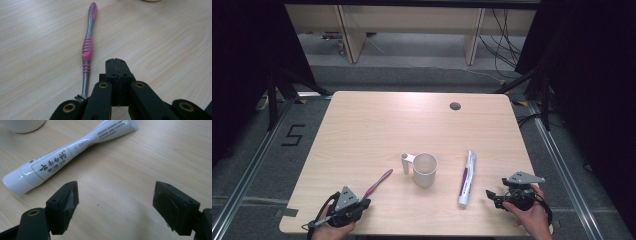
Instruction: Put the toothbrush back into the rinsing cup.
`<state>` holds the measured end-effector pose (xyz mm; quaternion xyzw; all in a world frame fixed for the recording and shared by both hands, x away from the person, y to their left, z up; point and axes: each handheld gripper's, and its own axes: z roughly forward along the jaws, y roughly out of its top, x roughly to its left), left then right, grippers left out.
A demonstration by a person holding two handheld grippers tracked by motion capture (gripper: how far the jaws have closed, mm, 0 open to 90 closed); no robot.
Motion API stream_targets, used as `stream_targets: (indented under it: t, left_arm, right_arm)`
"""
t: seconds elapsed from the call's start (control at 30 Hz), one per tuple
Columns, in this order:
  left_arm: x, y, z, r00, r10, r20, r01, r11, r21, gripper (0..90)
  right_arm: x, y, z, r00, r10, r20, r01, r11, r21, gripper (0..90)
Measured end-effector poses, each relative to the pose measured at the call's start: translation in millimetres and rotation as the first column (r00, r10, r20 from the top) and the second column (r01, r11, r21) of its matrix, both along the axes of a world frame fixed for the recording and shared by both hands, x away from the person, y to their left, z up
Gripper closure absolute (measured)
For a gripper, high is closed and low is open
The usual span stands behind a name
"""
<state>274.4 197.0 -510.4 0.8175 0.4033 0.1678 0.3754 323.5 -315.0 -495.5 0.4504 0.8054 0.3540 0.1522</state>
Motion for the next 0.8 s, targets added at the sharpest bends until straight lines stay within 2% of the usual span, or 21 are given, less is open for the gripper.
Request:
stream_targets:
  t: [0.07, 0.1, 0.17, 0.2, 0.23, 0.3, 0.33, 0.4, 0.43, 0.5, 0.57, 0.6, 0.63, 0.8]
  left_arm:
    - [0.1, 0.2, -0.1, 1.0000, 0.007, 0.003, -0.007, 1.0000, 0.006, 89.6]
    - [1.1, 2.3, -0.6, 1.0000, 0.008, 0.002, -0.008, 0.9997, 0.025, 89.5]
    - [1.8, 3.2, -0.9, 0.9999, 0.011, -0.006, -0.011, 0.9996, 0.027, 89.5]
    - [2.5, 5.2, -0.4, 1.0000, 0.005, -0.007, -0.004, 0.9984, 0.057, 89.5]
    - [2.9, 4.8, -1.4, 0.9998, 0.017, -0.006, -0.017, 0.9990, 0.042, 89.4]
    - [4.1, 7.7, -1.5, 0.9997, 0.022, -0.013, -0.021, 0.9978, 0.063, 89.4]
    - [4.9, 8.2, -2.0, 0.9994, 0.029, -0.016, -0.028, 0.9980, 0.056, 89.4]
    - [6.9, 12.1, -1.0, 0.9994, 0.030, -0.017, -0.028, 0.9954, 0.091, 89.4]
    - [7.7, 12.9, -1.6, 0.9992, 0.037, -0.017, -0.036, 0.9956, 0.086, 89.4]
    - [8.8, 14.3, -2.0, 0.9990, 0.040, -0.018, -0.038, 0.9947, 0.096, 89.4]
    - [11.7, 17.2, -3.5, 0.9987, 0.046, -0.019, -0.044, 0.9931, 0.109, 89.4]
    - [12.3, 17.6, -3.8, 0.9981, 0.057, -0.022, -0.054, 0.9936, 0.099, 89.4]
    - [13.9, 19.2, -3.5, 0.9985, 0.052, -0.018, -0.050, 0.9927, 0.110, 89.4]
    - [24.3, 27.4, -3.4, 0.9955, 0.094, -0.007, -0.092, 0.9870, 0.132, 89.1]
  right_arm:
    - [1.5, -2.1, 0.0, 0.9995, 0.016, 0.027, -0.016, 1.000, -0.023, 21.6]
    - [0.0, 0.1, -0.1, 1.0000, -0.001, -0.002, 0.001, 1.000, 0.006, 21.6]
    - [0.1, 0.2, 0.0, 1.0000, -0.002, -0.004, 0.002, 1.000, 0.007, 21.6]
    - [0.1, 0.5, -0.2, 1.0000, -0.003, -0.004, 0.003, 1.000, 0.008, 21.7]
    - [0.2, 0.5, -0.3, 1.0000, -0.001, -0.003, 0.001, 1.000, 0.007, 21.7]
    - [0.3, 0.5, 0.0, 1.0000, 0.000, -0.002, 0.000, 1.000, 0.009, 21.7]
    - [0.4, 0.5, -0.2, 1.0000, 0.000, -0.002, 0.000, 1.000, 0.009, 21.7]
    - [0.5, 0.0, -0.7, 1.0000, 0.002, 0.000, -0.002, 1.000, 0.002, 21.7]
    - [1.4, -1.9, -0.2, 0.9998, 0.012, 0.017, -0.011, 1.000, -0.019, 21.7]
    - [1.7, -2.6, -0.2, 0.9995, 0.013, 0.027, -0.013, 1.000, -0.016, 21.7]
    - [-0.1, 0.3, -0.7, 0.9997, -0.019, 0.015, 0.019, 1.000, 0.001, 21.7]
    - [0.3, 0.2, -1.2, 0.9997, -0.013, 0.019, 0.013, 1.000, -0.001, 21.7]
    - [2.2, -0.7, -1.8, 0.9998, 0.008, 0.018, -0.008, 1.000, -0.004, 21.8]
    - [2.3, -0.4, -2.1, 0.9998, 0.009, 0.020, -0.009, 1.000, 0.001, 22.0]
